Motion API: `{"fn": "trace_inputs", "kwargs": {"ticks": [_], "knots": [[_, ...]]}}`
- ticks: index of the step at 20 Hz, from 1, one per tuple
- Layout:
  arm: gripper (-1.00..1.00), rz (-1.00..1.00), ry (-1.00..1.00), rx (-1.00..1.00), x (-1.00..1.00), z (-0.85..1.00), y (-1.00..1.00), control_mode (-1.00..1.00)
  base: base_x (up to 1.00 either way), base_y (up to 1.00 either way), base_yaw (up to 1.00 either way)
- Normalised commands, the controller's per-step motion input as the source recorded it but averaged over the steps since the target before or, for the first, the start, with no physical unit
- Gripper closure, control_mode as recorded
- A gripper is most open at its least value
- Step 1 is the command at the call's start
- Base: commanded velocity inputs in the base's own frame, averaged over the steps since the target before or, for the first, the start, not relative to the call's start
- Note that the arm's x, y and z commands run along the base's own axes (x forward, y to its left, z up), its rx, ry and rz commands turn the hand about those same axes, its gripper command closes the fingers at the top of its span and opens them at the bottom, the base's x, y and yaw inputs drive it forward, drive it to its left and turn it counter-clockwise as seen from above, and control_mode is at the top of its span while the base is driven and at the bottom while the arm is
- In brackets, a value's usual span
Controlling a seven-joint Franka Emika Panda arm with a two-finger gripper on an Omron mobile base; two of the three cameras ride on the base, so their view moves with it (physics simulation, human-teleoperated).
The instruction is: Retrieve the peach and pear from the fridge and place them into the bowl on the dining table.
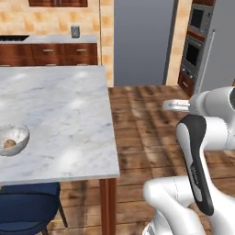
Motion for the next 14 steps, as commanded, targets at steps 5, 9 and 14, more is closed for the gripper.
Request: {"fn": "trace_inputs", "kwargs": {"ticks": [5, 9, 14], "knots": [[-1.0, 0.0, 0.0, 0.0, 0.0, 0.0, 0.0, 1.0, 1.0, -0.38, -0.16], [-1.0, 0.0, 0.0, 0.0, 0.0, 0.0, 0.0, 1.0, 1.0, -0.43, -0.11], [-1.0, 0.0, 0.0, 0.0, 0.0, 0.0, 0.0, 1.0, 1.0, -0.69, -0.31]]}}
